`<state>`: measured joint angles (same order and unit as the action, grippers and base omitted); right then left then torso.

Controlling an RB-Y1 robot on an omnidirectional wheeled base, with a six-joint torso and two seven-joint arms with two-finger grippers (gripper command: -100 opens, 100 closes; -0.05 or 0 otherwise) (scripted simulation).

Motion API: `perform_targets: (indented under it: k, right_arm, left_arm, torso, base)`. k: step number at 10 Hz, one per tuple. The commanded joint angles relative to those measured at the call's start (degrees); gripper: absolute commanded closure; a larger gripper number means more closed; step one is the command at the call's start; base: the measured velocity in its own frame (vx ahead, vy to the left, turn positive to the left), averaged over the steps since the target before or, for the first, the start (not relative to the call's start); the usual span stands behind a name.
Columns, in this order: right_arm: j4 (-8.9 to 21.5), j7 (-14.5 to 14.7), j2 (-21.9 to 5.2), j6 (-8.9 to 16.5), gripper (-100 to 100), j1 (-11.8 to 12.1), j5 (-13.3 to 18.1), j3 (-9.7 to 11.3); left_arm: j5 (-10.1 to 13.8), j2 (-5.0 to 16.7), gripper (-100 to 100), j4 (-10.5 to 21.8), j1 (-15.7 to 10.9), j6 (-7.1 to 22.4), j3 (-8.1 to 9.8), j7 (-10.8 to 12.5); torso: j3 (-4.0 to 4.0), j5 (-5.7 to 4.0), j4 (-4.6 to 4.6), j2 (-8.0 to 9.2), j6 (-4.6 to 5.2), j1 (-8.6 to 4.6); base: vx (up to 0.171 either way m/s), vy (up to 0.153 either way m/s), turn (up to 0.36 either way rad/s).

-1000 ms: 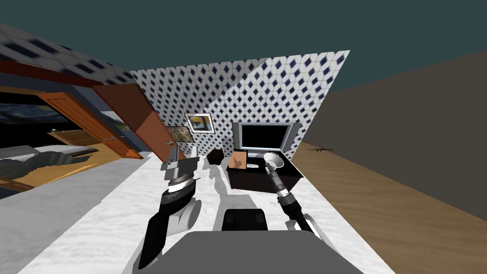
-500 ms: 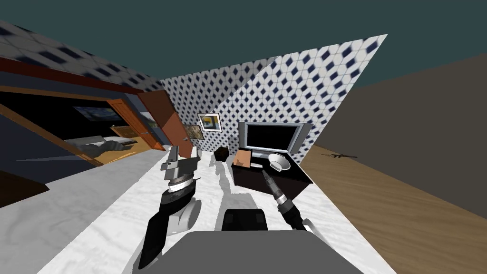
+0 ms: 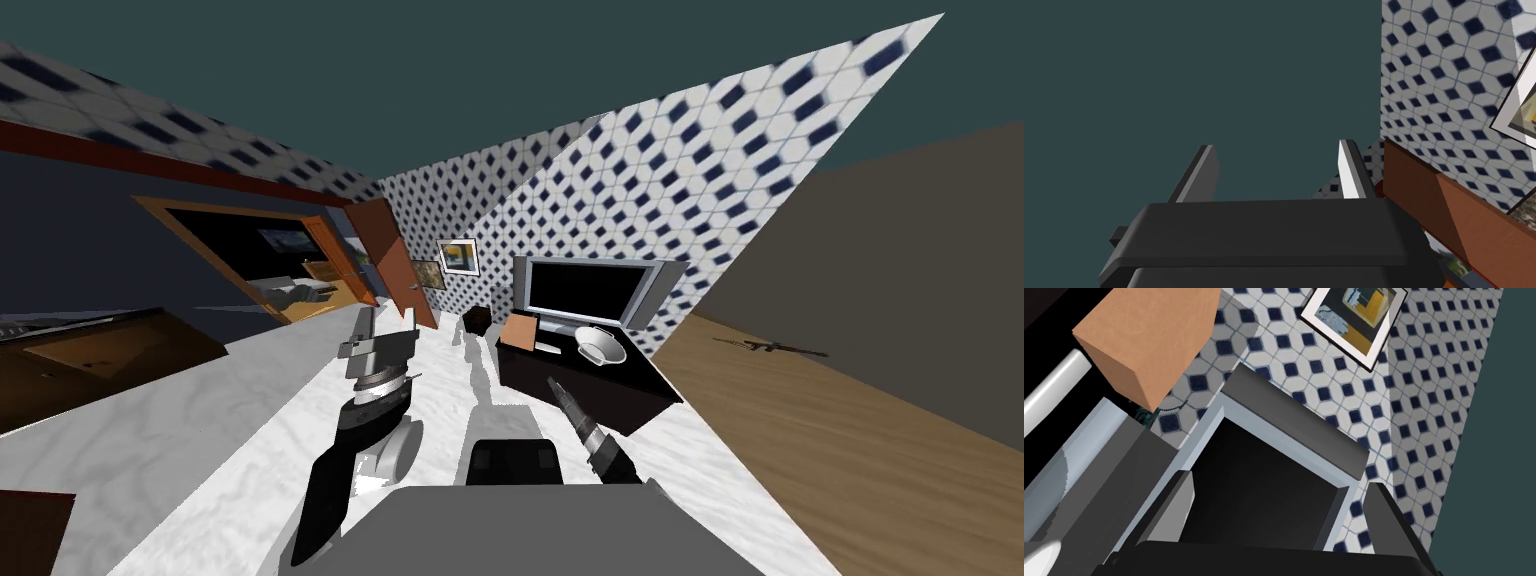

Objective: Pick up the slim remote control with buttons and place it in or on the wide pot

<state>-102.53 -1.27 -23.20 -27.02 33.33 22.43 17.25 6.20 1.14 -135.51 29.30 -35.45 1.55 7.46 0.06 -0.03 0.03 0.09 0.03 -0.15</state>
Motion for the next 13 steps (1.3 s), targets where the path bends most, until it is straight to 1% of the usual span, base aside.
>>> perform_targets:
  k: [1, 2, 3, 4, 5, 6, 7, 8, 9, 10, 11, 12, 13]
  right_arm:
    - [2.9, 0.7, -2.3, -0.9, -100, 0.4, 2.1, 0.9]
    - [3.9, 0.7, -2.3, -0.9, -100, 0.4, 2.1, 0.9]
    - [6.5, 1.3, -4.2, -1.1, -100, 0.7, 4.1, 1.8]
    - [9.3, 1.9, -5.5, -1.3, -100, 1.0, 6.0, 2.7]
    - [10.2, 1.9, -6.1, -1.3, -100, 1.0, 6.0, 2.7]
    - [12.9, 2.5, -8.1, -1.4, -100, 1.3, 7.9, 3.6]
    - [13.4, 2.5, -8.1, -1.4, -100, 1.3, 7.9, 3.6]
    - [15.4, 3.2, -9.9, -1.5, -100, 1.6, 9.7, 4.4]
    - [16.6, 3.2, -9.9, -1.5, -100, 1.6, 9.7, 4.4]
    - [18.1, 3.9, -11.8, -1.5, -100, 1.9, 11.5, 5.1]
    - [19.3, 3.9, -11.8, -1.5, -100, 1.9, 11.5, 5.1]
    - [19.9, 3.9, -11.8, -1.5, -100, 1.9, 11.5, 5.1]
    - [22.1, 4.5, -13.5, -1.5, -100, 2.2, 13.3, 5.8]
  left_arm:
    - [0.0, 0.0, 0, 0.0, 0.0, 0.0, 0.00, 0.0]
    - [0.0, 0.0, 0, 0.0, 0.0, 0.0, 0.00, 0.0]
    - [0.0, 0.0, 0, 0.0, 0.0, 0.0, 0.00, 0.0]
    - [0.0, 0.0, 0, 0.0, 0.0, 0.0, -0.01, 0.0]
    - [0.0, 0.0, 0, 0.0, 0.0, 0.0, 0.00, 0.0]
    - [0.0, 0.0, 0, 0.0, 0.0, 0.0, 0.01, 0.0]
    - [0.0, 0.0, 0, 0.0, 0.0, 0.0, 0.00, 0.0]
    - [0.0, 0.0, 0, 0.0, 0.0, 0.0, 0.01, 0.0]
    - [0.0, 0.0, 0, 0.0, 0.0, 0.0, 0.00, 0.0]
    - [0.0, 0.0, 0, 0.0, 0.0, 0.0, 0.01, 0.0]
    - [0.0, 0.0, 0, 0.0, 0.0, 0.0, 0.00, 0.0]
    - [0.0, 0.0, 0, 0.0, 0.0, 0.0, 0.01, 0.0]
    - [0.0, 0.0, 0, 0.0, 0.0, 0.0, 0.01, 0.0]
  torso:
    - [0.00, 0.00, 0.00, 0.00, 0.00, 0.00]
    - [0.00, 0.00, 0.00, 0.00, -0.04, 0.00]
    - [-0.03, -0.01, -0.01, -0.05, 0.01, -0.05]
    - [-0.03, 0.00, -0.01, -0.05, -0.05, -0.02]
    - [-0.02, 0.00, -0.01, -0.04, -0.02, -0.04]
    - [-0.05, -0.01, -0.01, -0.08, 0.02, -0.07]
    - [-0.06, 0.00, -0.02, -0.11, -0.04, -0.01]
    - [-0.09, 0.00, -0.03, -0.16, 0.03, -0.06]
    - [-0.10, 0.00, -0.03, -0.18, -0.03, -0.02]
    - [-0.11, 0.00, -0.04, -0.19, 0.03, -0.04]
    - [-0.12, 0.00, -0.04, -0.21, -0.03, -0.03]
    - [-0.14, -0.01, -0.05, -0.25, 0.03, -0.09]
    - [-0.14, -0.01, -0.05, -0.24, 0.05, -0.09]
  base:
    - [-0.037, 0.008, 0.328]
    - [-0.022, -0.007, 0.169]
    - [-0.025, 0.009, 0.404]
    - [-0.028, 0.006, 0.486]
    - [-0.015, -0.006, 0.153]
    - [-0.010, 0.018, 0.383]
    - [0.002, -0.001, 0.159]
    - [0.004, 0.015, 0.297]
    - [0.010, 0.002, 0.190]
    - [0.014, 0.013, 0.353]
    - [0.026, -0.008, 0.212]
    - [0.020, -0.012, -0.034]
    - [0.028, 0.015, 0.335]
